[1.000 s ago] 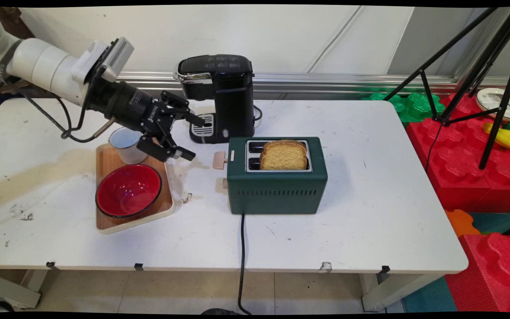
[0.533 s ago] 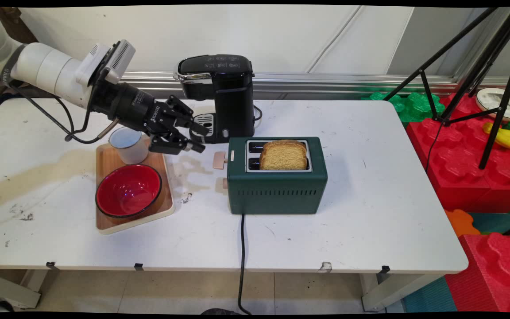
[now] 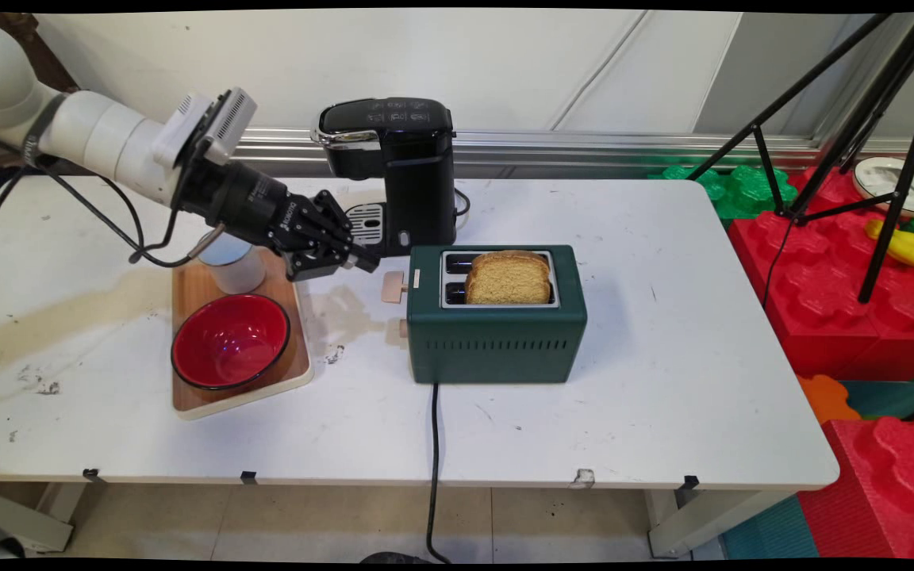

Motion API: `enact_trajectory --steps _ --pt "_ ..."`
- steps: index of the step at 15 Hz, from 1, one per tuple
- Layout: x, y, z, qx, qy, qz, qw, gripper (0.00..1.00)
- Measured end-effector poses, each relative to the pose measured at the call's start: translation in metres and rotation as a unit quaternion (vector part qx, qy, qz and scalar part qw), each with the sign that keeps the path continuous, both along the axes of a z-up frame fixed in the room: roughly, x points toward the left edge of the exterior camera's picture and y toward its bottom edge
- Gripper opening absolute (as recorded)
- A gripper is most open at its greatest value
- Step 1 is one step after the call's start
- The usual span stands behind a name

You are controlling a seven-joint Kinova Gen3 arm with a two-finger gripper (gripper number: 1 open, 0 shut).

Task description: Press the toaster switch

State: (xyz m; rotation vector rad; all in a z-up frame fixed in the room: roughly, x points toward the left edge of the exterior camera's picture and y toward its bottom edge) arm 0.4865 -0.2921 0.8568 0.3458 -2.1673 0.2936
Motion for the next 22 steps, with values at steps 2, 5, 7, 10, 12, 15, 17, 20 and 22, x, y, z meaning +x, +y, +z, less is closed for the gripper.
enact_trajectory --steps 2,5,7,10,12,15,17,20,22 --pt "-0.001 -0.002 -0.004 0.001 0.0 -0.001 1.0 0.0" --pt "-0.004 -0.006 -0.012 0.004 -0.002 -0.002 1.0 0.0" --pt "-0.006 -0.009 -0.016 0.006 -0.002 -0.002 1.0 0.0" --pt "-0.008 -0.012 -0.022 0.008 -0.003 -0.002 1.0 0.0" --pt "-0.01 -0.014 -0.026 0.009 -0.003 -0.001 1.0 0.0" --pt "-0.012 -0.016 -0.03 0.01 -0.002 0.0 0.9999 0.0" --pt "-0.014 -0.018 -0.033 0.011 -0.001 0.001 0.9999 0.0" --pt "-0.017 -0.02 -0.036 0.012 0.0 0.002 0.9999 0.0" --pt "-0.018 -0.02 -0.038 0.013 0.0 0.002 0.9999 0.0"
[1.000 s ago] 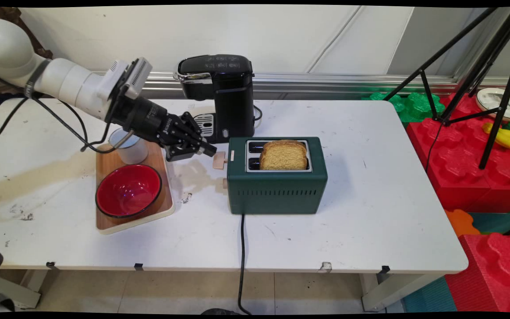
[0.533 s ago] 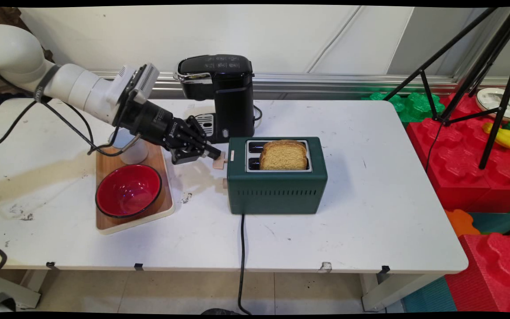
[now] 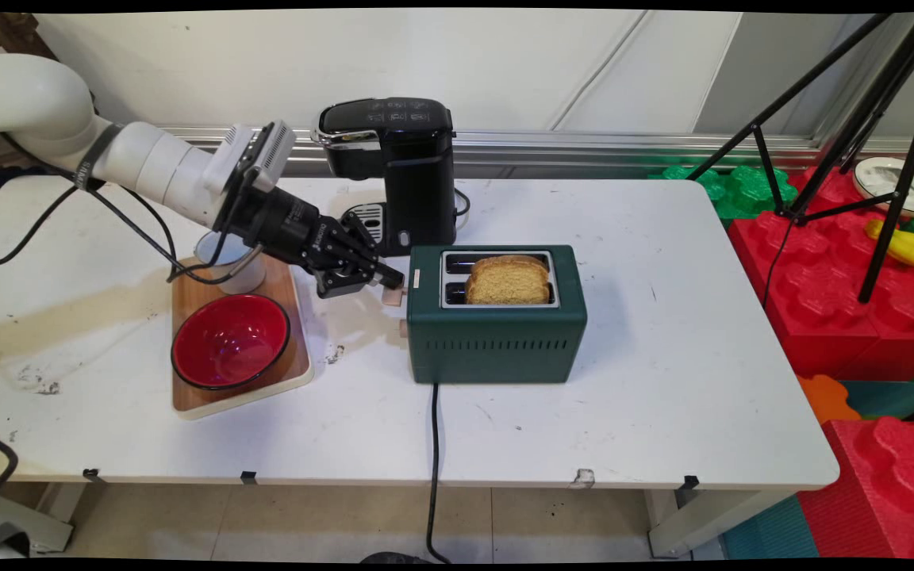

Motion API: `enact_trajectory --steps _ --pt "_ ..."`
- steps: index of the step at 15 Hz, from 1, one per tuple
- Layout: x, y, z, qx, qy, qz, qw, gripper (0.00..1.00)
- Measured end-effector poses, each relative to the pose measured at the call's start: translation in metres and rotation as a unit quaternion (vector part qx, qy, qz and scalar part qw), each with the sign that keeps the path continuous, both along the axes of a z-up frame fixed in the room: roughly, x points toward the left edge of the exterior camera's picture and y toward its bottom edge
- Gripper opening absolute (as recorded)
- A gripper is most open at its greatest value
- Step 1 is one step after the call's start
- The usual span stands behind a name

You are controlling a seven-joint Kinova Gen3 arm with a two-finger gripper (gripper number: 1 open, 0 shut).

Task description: Press the toaster switch

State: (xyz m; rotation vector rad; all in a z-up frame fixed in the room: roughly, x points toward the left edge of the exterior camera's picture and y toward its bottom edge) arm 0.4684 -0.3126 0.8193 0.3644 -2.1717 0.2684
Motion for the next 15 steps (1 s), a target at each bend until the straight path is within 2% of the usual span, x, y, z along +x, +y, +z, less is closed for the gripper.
enact_trajectory --steps 15 --pt "0.001 0.0 -0.024 0.009 -0.019 -0.002 0.9998 0.0"
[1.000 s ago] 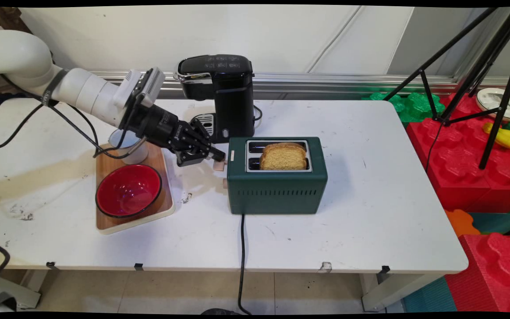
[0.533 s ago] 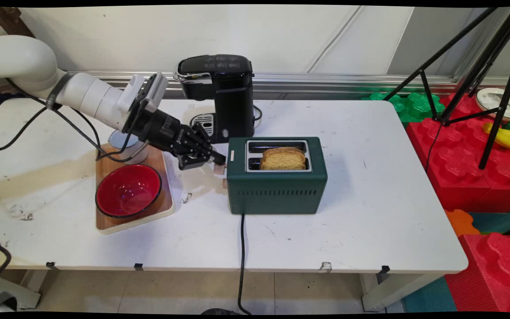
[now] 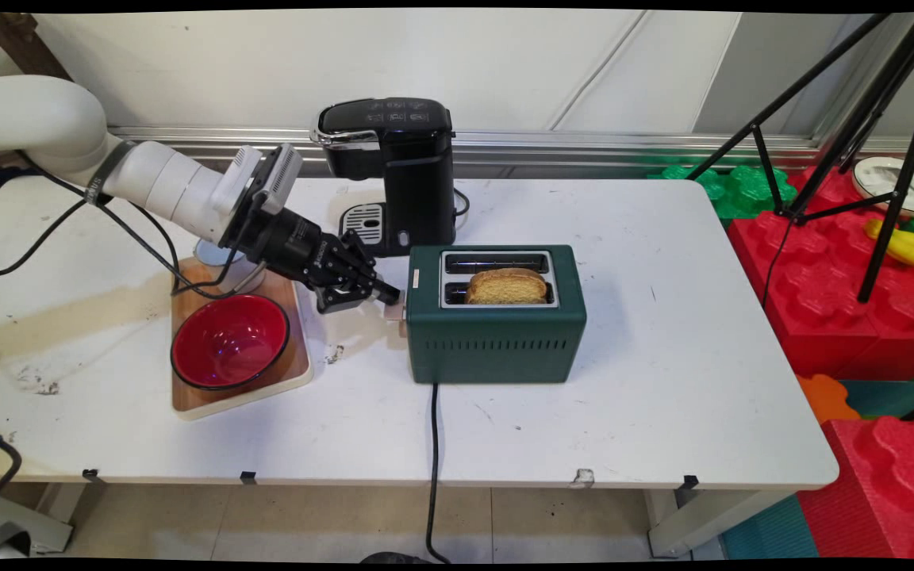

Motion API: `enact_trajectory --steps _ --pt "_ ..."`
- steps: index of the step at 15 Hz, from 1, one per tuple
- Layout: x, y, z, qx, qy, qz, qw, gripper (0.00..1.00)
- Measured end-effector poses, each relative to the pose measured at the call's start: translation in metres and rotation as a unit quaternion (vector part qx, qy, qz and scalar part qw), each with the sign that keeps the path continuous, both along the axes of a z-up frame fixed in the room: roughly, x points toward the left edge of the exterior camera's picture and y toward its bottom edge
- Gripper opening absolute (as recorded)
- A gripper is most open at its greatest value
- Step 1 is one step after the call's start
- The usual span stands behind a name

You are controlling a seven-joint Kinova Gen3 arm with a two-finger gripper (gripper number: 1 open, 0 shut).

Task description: Press the toaster switch

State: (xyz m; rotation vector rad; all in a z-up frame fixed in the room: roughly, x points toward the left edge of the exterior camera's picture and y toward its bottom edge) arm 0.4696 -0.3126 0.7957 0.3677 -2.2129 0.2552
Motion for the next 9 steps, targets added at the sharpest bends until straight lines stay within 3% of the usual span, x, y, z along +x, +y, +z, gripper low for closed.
enact_trajectory --steps 9 --pt "0.0049 0.0042 -0.0106 0.004 -0.012 -0.003 0.9999 0.0"
